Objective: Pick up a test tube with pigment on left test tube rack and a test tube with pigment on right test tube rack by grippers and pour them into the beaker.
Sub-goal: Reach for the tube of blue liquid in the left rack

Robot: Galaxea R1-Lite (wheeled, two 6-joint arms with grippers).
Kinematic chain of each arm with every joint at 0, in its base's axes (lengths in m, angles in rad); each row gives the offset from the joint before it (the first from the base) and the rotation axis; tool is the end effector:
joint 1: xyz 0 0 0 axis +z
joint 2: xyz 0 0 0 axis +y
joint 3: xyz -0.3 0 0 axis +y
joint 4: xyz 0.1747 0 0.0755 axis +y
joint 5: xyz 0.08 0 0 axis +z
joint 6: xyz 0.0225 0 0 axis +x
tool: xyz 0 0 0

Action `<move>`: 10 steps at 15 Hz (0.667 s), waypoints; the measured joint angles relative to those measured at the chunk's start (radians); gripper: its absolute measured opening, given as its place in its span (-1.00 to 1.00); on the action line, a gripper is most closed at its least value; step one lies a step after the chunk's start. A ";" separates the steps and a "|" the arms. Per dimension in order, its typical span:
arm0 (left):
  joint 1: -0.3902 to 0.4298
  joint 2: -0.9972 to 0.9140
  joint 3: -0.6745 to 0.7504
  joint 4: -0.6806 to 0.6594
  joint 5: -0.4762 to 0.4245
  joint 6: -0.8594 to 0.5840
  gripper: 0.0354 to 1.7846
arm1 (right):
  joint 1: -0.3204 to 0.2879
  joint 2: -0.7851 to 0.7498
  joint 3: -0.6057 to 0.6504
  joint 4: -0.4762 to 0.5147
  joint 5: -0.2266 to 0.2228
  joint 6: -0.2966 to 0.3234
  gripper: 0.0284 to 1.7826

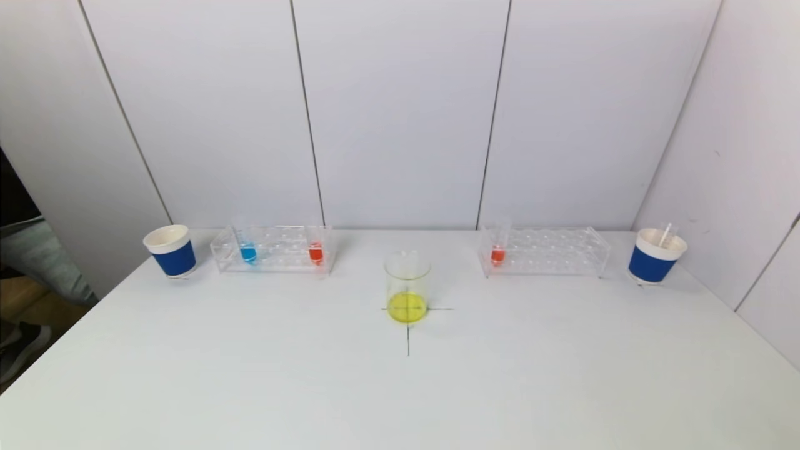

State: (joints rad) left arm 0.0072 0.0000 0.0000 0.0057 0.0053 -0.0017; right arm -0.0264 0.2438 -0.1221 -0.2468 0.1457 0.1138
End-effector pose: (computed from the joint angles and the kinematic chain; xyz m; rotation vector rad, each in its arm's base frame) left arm -0.0228 0.0000 0.0749 -0.0017 0.0057 0.0125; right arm -0.0070 0.0035 0.1389 0.1028 -0.1178 0.1261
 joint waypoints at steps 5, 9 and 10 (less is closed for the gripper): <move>0.000 0.000 0.000 0.000 0.000 -0.001 0.98 | 0.016 -0.196 0.038 -0.012 -0.016 -0.093 0.99; 0.000 0.000 0.000 0.000 0.000 -0.001 0.98 | 0.018 -0.239 0.113 -0.085 -0.062 -0.204 0.99; 0.000 0.000 0.000 0.000 -0.001 -0.001 0.98 | 0.018 -0.241 0.117 -0.081 -0.072 -0.221 0.99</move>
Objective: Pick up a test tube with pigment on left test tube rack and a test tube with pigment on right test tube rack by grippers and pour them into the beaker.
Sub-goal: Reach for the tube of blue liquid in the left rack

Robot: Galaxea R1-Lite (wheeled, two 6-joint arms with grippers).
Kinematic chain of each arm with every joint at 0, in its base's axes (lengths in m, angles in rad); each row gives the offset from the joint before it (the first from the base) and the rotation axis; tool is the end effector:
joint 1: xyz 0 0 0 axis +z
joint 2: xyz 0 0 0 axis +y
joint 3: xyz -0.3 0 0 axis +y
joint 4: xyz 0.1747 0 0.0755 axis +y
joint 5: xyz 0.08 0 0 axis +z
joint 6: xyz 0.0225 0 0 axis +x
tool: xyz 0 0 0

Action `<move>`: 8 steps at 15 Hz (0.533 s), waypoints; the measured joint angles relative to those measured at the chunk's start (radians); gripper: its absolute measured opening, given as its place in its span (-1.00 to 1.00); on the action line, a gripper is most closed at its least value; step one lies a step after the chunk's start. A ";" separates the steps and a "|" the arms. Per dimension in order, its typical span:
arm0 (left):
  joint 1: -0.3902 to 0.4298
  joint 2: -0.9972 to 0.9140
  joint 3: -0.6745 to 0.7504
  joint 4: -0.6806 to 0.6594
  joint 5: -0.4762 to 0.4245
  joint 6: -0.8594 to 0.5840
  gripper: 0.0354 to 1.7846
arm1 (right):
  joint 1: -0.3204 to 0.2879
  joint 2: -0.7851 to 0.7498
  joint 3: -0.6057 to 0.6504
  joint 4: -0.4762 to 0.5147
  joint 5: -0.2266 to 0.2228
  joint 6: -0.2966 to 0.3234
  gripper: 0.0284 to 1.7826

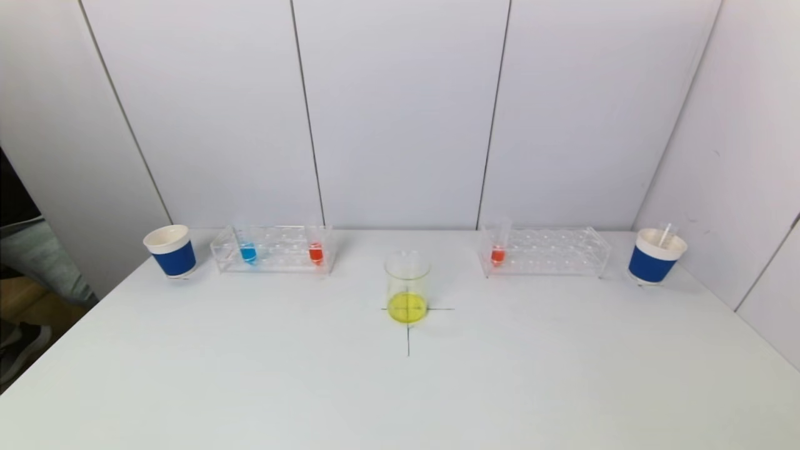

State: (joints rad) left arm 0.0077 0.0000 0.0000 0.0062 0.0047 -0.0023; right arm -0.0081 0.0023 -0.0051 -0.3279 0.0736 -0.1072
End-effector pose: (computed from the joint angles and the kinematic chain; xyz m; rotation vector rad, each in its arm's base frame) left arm -0.0228 -0.0001 0.0749 -0.0023 0.0062 0.0124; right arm -0.0286 0.0019 0.1099 -0.1197 -0.3337 0.0471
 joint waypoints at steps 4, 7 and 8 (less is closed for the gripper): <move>0.000 0.000 0.000 0.000 0.001 0.000 0.98 | 0.001 -0.004 0.005 0.192 -0.030 -0.009 0.99; 0.000 0.000 0.000 0.000 0.001 0.000 0.98 | 0.000 -0.004 0.005 0.332 -0.051 0.001 0.99; 0.000 0.000 0.000 0.000 0.001 0.000 0.98 | 0.000 -0.004 0.005 0.333 -0.052 0.003 0.99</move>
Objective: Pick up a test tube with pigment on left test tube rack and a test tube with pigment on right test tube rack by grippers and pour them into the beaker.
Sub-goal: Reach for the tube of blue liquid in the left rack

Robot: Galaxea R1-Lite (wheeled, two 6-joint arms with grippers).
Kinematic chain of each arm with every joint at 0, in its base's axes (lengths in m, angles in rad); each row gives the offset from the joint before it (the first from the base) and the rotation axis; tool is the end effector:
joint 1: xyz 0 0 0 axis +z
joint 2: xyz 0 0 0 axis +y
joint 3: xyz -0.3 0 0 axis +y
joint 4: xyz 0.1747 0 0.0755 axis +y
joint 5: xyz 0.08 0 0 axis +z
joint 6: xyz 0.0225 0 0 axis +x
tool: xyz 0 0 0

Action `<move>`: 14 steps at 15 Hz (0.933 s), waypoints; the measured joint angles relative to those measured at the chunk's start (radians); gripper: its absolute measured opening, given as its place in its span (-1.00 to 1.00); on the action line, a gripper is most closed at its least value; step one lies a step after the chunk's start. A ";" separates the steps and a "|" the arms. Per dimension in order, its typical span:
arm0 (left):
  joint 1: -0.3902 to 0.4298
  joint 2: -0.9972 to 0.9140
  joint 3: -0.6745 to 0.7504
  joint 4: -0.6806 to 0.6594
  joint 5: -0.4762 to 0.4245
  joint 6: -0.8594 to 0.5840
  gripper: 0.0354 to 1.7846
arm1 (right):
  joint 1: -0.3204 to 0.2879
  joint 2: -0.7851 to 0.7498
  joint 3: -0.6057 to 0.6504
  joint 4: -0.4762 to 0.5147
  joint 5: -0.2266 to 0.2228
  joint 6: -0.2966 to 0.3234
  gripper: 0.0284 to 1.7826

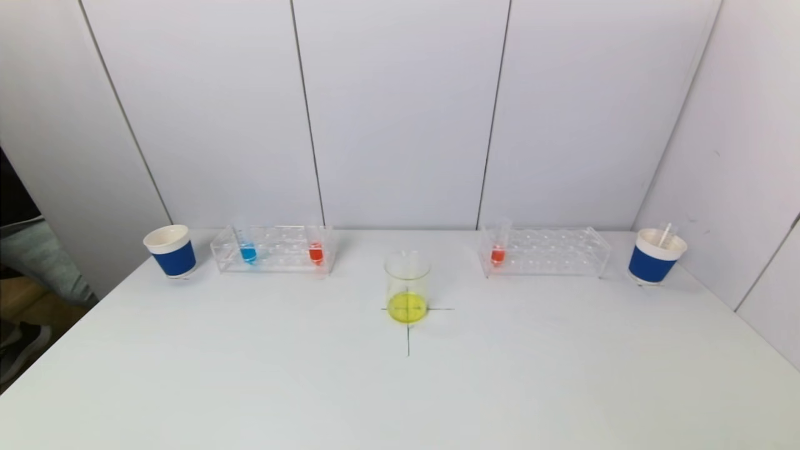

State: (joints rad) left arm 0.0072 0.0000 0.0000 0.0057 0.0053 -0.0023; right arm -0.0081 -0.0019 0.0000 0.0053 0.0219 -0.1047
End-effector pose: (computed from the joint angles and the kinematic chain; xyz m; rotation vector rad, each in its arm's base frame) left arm -0.0228 0.0000 0.0749 -0.0023 0.0057 0.0125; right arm -0.0229 0.0007 0.0749 -0.1046 0.0027 0.0140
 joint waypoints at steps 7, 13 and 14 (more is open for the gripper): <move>0.000 0.000 0.000 0.000 0.000 0.000 0.98 | 0.001 0.000 0.000 0.000 -0.002 0.059 0.99; 0.000 0.000 0.000 0.001 0.001 0.002 0.98 | 0.002 0.000 0.000 -0.001 -0.003 0.059 0.99; 0.000 0.000 0.000 0.000 0.002 0.002 0.98 | 0.001 0.000 0.000 -0.001 -0.003 0.059 0.99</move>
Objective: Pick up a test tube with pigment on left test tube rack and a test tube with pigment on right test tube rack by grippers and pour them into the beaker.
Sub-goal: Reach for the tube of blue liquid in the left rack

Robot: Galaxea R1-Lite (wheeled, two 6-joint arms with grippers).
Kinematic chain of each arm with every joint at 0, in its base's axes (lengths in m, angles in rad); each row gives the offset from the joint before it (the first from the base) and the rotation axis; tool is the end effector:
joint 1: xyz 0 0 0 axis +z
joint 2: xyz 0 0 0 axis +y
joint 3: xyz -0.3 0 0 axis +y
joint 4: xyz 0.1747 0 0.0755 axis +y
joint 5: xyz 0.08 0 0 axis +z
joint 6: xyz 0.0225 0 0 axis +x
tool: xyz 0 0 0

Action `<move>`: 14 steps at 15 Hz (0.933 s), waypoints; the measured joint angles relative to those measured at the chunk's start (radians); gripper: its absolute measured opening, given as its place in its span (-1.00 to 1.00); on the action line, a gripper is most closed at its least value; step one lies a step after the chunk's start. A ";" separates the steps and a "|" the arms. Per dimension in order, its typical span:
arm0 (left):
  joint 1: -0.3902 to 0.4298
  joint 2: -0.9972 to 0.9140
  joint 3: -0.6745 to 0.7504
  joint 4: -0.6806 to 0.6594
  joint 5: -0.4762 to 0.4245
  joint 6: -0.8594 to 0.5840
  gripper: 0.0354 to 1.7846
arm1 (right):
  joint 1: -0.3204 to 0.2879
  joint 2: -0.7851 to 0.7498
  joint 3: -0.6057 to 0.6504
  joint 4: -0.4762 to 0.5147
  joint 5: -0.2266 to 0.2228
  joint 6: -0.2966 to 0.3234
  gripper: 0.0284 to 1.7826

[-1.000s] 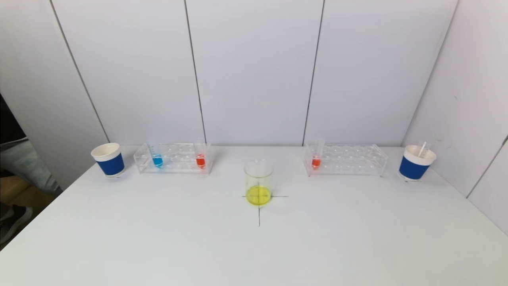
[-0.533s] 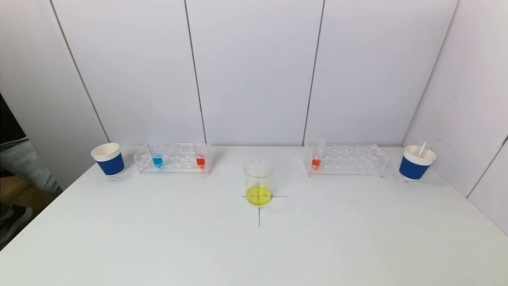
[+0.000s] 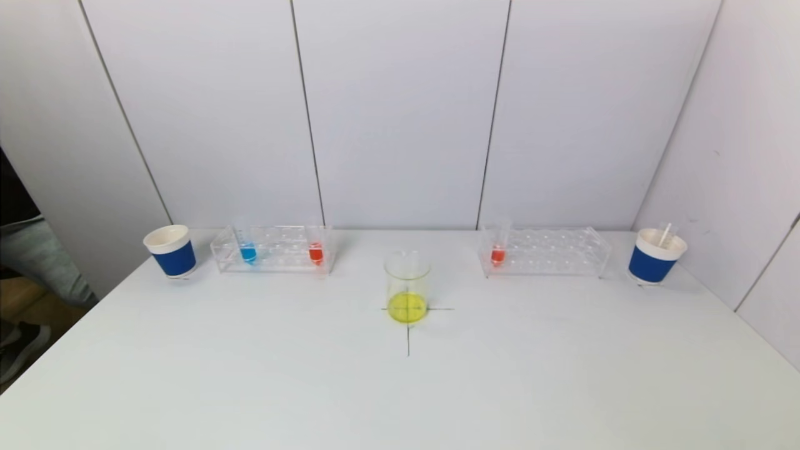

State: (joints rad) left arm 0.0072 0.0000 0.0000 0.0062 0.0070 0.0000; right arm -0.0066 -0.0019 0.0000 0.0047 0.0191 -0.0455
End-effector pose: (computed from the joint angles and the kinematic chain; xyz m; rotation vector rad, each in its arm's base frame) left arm -0.0228 0.0000 0.0749 0.0000 0.0062 0.0142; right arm -0.0229 0.0006 0.0750 -0.0455 0.0025 0.0126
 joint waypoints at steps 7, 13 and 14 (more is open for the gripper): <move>0.000 0.000 -0.029 0.001 -0.007 0.029 0.98 | 0.000 0.000 0.000 0.000 0.000 0.000 0.99; 0.000 0.038 -0.266 0.089 -0.023 0.048 0.98 | 0.000 0.000 0.000 0.000 0.000 0.000 0.99; 0.000 0.068 -0.313 0.095 -0.023 0.049 0.98 | 0.000 0.000 0.000 0.000 0.000 0.000 0.99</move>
State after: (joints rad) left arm 0.0072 0.0681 -0.3126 0.1009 -0.0162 0.0489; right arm -0.0066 -0.0017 0.0000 0.0047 0.0191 -0.0455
